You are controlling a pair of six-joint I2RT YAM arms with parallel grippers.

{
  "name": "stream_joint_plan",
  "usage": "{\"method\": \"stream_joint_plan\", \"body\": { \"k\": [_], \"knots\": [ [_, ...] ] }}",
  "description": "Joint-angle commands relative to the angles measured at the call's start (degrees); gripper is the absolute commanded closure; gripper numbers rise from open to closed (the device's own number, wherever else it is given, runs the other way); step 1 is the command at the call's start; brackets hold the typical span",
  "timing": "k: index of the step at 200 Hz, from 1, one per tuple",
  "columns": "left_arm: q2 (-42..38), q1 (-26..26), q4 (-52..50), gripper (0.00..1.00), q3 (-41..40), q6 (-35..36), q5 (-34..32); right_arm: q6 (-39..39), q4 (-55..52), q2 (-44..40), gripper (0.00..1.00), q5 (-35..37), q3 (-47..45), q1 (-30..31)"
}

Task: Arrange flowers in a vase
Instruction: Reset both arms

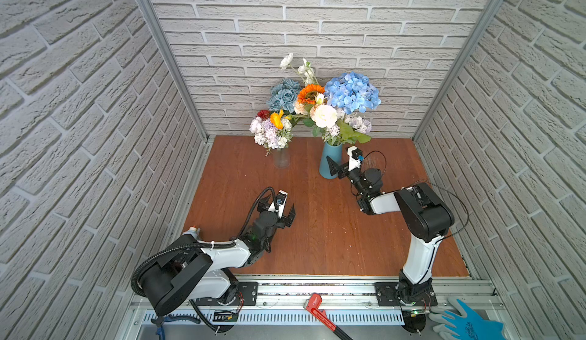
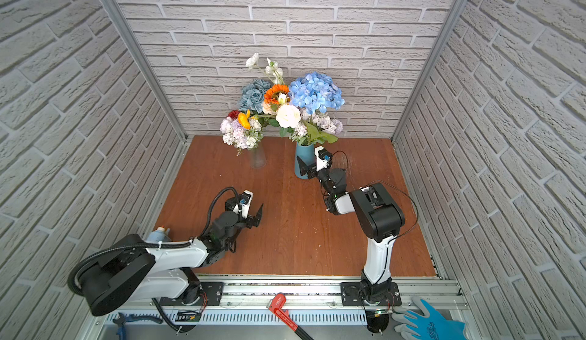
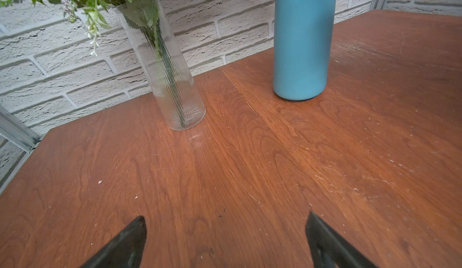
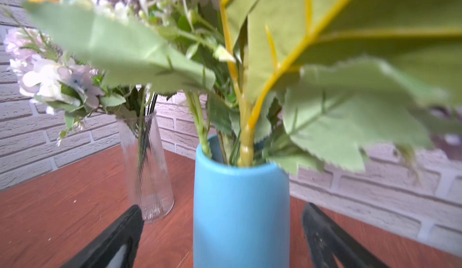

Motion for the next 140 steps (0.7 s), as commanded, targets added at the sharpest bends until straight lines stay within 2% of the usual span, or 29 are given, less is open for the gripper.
{"method": "stream_joint_plan", "body": {
  "k": [1, 26, 51, 72, 89, 105, 113, 140],
  "knots": [
    [-4.21, 0.41, -1.28, 0.02, 2.55, -0.46, -1.32, 1.27, 2.97, -5.16, 0.01, 1.41, -5.23, -0.12],
    [-9.45, 1.53, -12.15, 0.02, 7.28, -0.34, -3.35, 0.87, -2.16, -12.38, 0.01, 5.31, -11.71, -0.21],
    [-12.78, 5.7, -20.34, 0.02, 10.82, -0.03, -5.76, 1.11, -20.77, -23.14, 0.01, 12.42, -13.65, -0.43],
    [-14.85, 10.39, -19.65, 0.02, 9.75, -0.65, -7.29, 0.37, -41.69, -32.1, 0.01, 20.95, -12.33, -0.48],
    [-15.27, 13.49, -18.94, 0.02, 9.42, 1.06, -9.95, -0.89, -53.96, -37.76, 0.01, 27.62, -12.52, -0.7],
    [-14.12, 17.2, -19.48, 0.02, 10.28, 2.6, -13.56, -1.58, -60.8, -40.57, 0.02, 31.38, -13.09, -1.73],
    [-13.14, 19.61, -19.57, 0.02, 10.59, 2.16, -14.28, -1.52, -64.42, -41.59, 0.02, 29.94, -12.41, -3.11],
    [-9.68, 26.04, -17.17, 0.02, 10.25, 0.06, -13.63, -3.09, -66.87, -39.41, 0.02, 30.05, -11.9, -5.44]
  ]
}}
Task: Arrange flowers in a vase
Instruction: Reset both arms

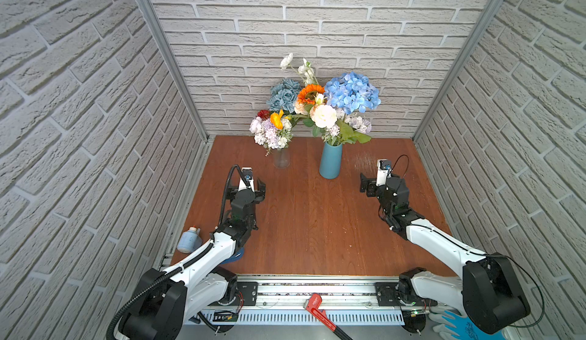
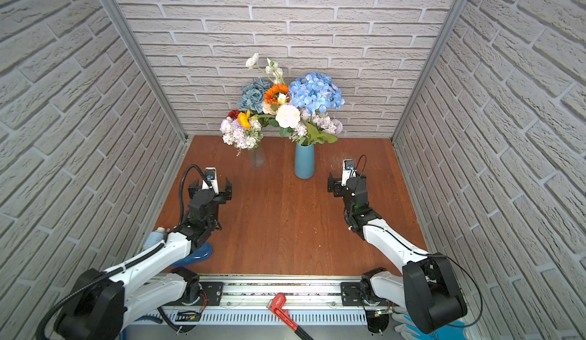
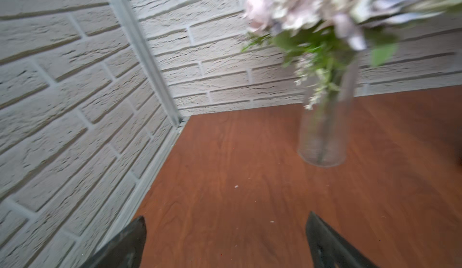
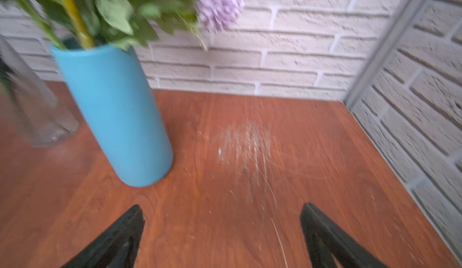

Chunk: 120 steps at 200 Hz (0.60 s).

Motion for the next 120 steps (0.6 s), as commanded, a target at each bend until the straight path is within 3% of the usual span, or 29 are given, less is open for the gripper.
{"method": "stream_joint_plan", "body": {
  "k": [1, 14, 41, 58, 98, 120],
  "knots": [
    [2.43, 4.22, 1.95, 0.02, 0.12, -0.92, -2.37, -2.03, -9.33, 1.97, 0.02, 3.8, 1.06, -1.59],
    [4.15, 6.4, 2.51, 0.02, 0.2, -0.96, -1.56, -2.68, -7.34, 4.96, 0.02, 2.96, 0.11, -2.38],
    [8.31, 10.39, 6.91, 0.02, -1.35, -2.48, 2.11, -7.71, 13.49, 9.11, 0.01, -1.89, -6.15, -2.72],
    [11.4, 12.22, 10.28, 0.02, -2.2, -2.81, 3.9, -6.94, 14.59, 11.11, 0.0, -6.73, -5.45, -4.47],
    [19.26, 13.75, 22.24, 0.02, -4.27, 2.48, 8.21, -3.22, 33.38, 18.25, 0.02, -15.4, -11.87, -10.09],
    [25.33, 15.12, 33.39, 0.02, -6.73, 3.58, 11.46, -3.62, 27.01, 16.46, 0.0, -15.56, -10.05, -10.1]
  ]
}}
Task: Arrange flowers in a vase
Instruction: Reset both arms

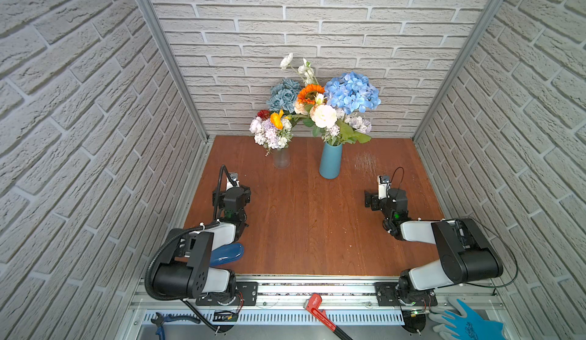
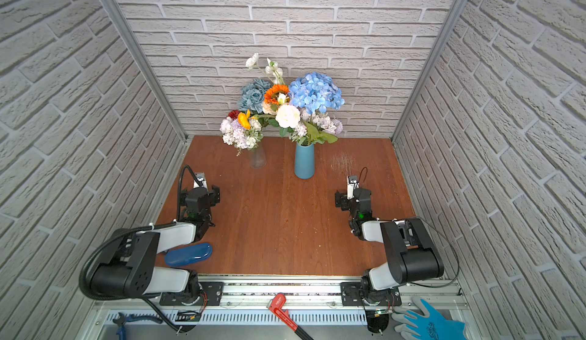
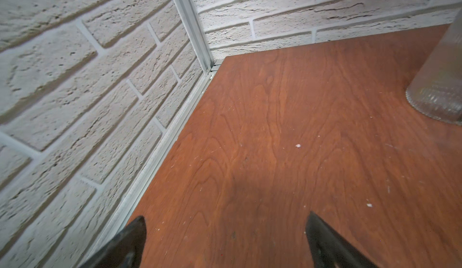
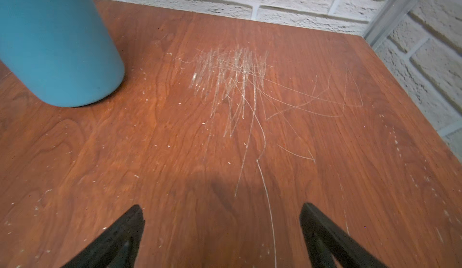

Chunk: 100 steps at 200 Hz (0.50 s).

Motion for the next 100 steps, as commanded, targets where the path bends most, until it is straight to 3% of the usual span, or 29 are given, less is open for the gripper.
{"method": "stream_joint_plan", "body": {
  "k": [1, 11, 23, 36, 42, 54, 66, 100],
  "knots": [
    [4.97, 1.59, 15.73, 0.02, -2.54, 2.06, 4.38, 0.86, 4.24, -1.57, 0.0, -3.75, 0.88, -0.15],
    [6.32, 3.73, 17.71, 0.02, -2.8, 0.82, 7.8, 0.86, 2.73, -2.18, 0.0, -3.74, 1.15, -0.15],
    [4.68, 6.96, 13.35, 0.02, -2.69, -2.05, 14.7, 0.95, 3.84, -1.77, 0.0, -3.98, 0.92, -0.15],
    [9.42, 9.41, 19.72, 0.02, -3.76, -3.3, 19.78, 0.86, 3.6, -1.84, 0.0, -4.19, 1.03, -0.15],
    [10.79, 9.56, 23.61, 0.02, -4.26, -2.66, 20.34, 0.86, 3.35, -1.93, 0.0, -4.14, 1.08, -0.15],
    [7.61, 9.32, 17.72, 0.02, -4.08, -2.81, 21.45, 0.86, 3.45, -1.84, 0.0, -4.14, 1.13, -0.15],
    [9.75, 9.16, 20.67, 0.02, -3.71, -1.82, 21.45, 0.86, 3.38, -1.84, 0.0, -4.17, 1.13, -0.15],
    [8.63, 8.69, 15.65, 0.02, -2.08, -1.51, 21.44, 0.86, 3.11, -1.78, 0.0, -4.18, 1.33, -0.15]
  ]
}}
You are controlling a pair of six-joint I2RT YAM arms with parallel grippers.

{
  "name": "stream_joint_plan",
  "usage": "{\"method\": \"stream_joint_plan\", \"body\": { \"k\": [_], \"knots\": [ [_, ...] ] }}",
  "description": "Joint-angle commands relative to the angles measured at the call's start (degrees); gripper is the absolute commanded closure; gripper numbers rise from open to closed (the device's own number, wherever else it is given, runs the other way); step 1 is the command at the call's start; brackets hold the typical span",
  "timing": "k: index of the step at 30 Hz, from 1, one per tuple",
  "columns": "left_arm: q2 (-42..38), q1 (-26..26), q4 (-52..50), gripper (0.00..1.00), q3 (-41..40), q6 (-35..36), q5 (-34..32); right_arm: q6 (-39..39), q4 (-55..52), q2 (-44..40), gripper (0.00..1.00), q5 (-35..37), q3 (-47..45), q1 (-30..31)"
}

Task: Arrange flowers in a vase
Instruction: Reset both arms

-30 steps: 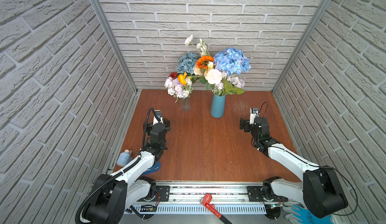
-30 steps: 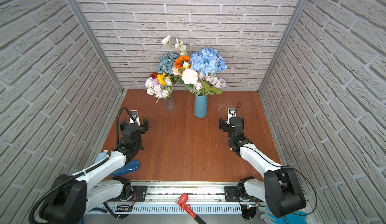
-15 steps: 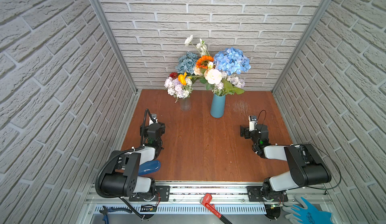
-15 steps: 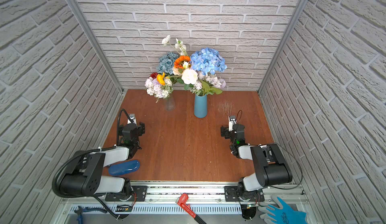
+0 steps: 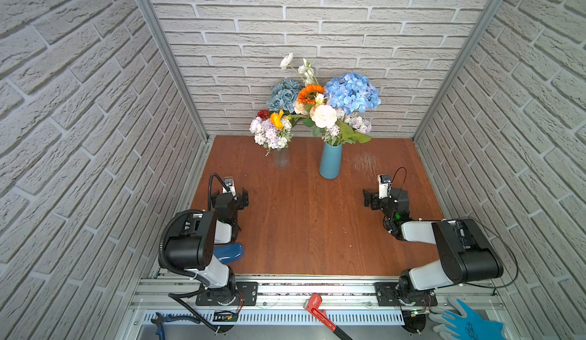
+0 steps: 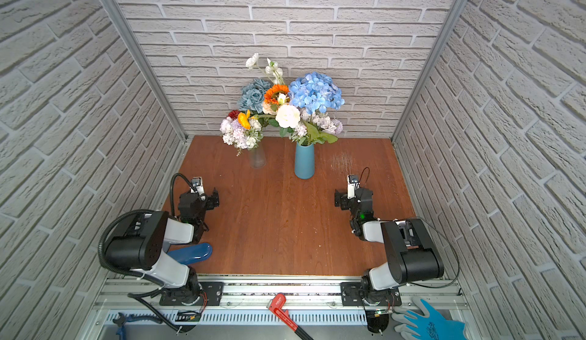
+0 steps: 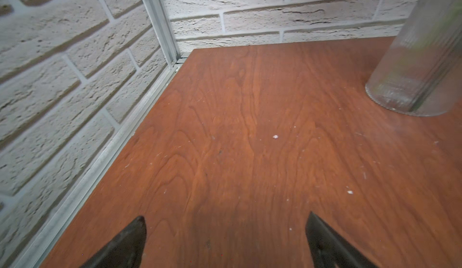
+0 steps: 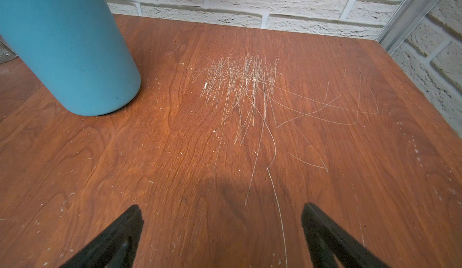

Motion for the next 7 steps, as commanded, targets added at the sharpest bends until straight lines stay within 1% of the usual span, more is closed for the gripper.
{"method": "stream_joint_plan", "body": {
  "k": [1, 7],
  "knots": [
    [-0.22, -0.33, 2.07, 0.02, 1.32, 0.26, 2.18, 0.62, 2.08, -1.02, 0.0, -0.69, 1.01, 0.09],
    [-0.06, -0.25, 0.09, 0.02, 2.55, -0.06, 1.33, 0.62, 2.34, -1.2, 0.0, -0.7, 0.75, 0.15]
  ]
}}
